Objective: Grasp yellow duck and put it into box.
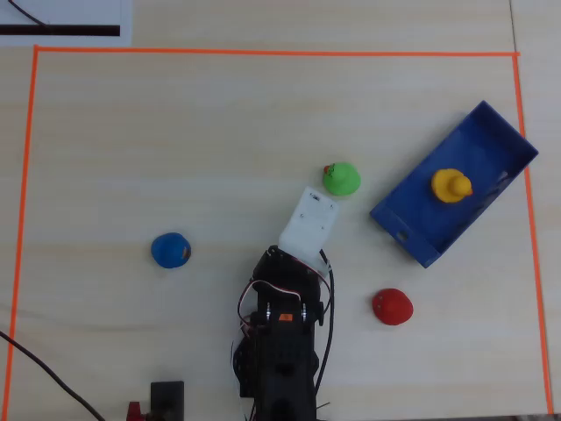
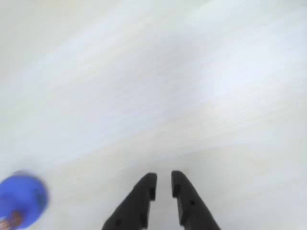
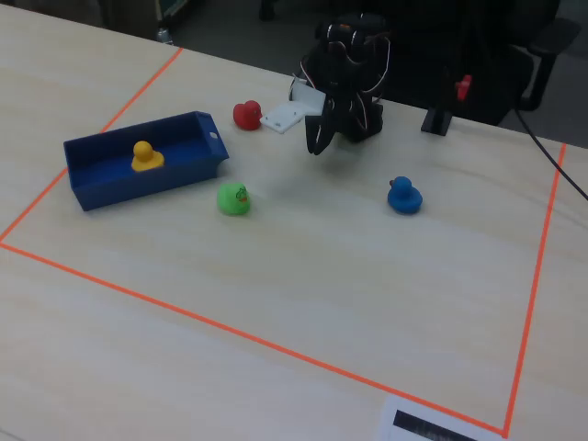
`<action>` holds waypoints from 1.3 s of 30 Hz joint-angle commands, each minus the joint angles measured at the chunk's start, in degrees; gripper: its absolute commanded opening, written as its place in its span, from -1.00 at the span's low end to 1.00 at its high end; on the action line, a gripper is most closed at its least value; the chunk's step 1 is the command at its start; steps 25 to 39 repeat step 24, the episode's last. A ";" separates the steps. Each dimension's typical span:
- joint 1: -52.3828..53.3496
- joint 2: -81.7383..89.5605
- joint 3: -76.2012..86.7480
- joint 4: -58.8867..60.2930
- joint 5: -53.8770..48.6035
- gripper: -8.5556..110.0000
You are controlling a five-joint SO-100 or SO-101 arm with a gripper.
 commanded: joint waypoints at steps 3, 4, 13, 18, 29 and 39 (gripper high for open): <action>0.35 0.88 7.21 -3.34 -0.53 -0.85; 0.35 0.88 9.67 -4.57 -0.79 -0.85; 0.18 0.88 10.90 -5.19 -4.04 -0.82; 0.18 0.88 10.90 -5.19 -4.04 -0.82; 0.18 0.88 10.90 -5.19 -4.04 -0.82; 0.18 0.88 10.90 -5.19 -4.04 -0.82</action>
